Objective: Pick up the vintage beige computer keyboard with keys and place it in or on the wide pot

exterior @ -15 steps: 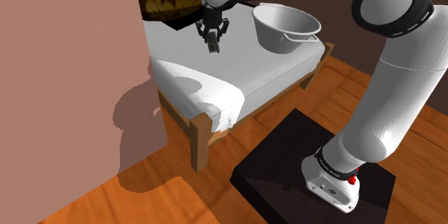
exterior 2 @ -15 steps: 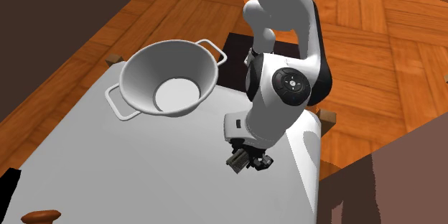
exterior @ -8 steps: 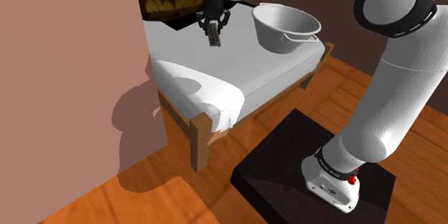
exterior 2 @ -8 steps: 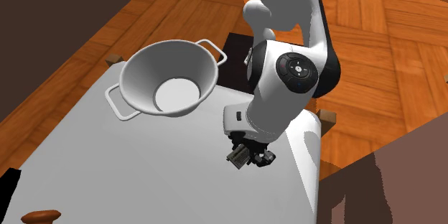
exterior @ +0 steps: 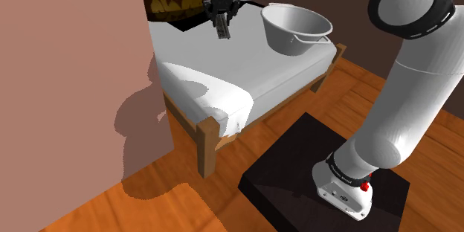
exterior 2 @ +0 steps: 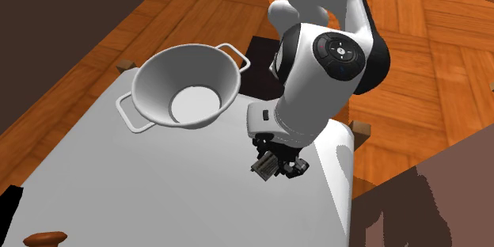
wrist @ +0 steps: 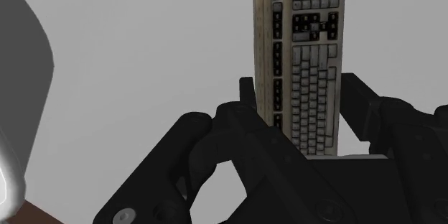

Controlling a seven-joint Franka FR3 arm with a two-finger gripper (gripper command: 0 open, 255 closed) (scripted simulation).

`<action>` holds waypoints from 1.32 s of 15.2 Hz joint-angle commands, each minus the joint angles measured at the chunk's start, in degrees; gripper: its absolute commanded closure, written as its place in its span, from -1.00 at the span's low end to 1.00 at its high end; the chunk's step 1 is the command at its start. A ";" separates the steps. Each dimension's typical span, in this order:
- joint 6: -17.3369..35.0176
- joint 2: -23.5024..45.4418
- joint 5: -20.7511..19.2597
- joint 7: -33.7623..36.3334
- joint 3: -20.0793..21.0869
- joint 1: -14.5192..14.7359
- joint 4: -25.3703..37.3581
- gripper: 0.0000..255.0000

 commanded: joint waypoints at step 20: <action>-19.21 5.93 -1.18 -2.66 0.10 2.46 25.21 1.00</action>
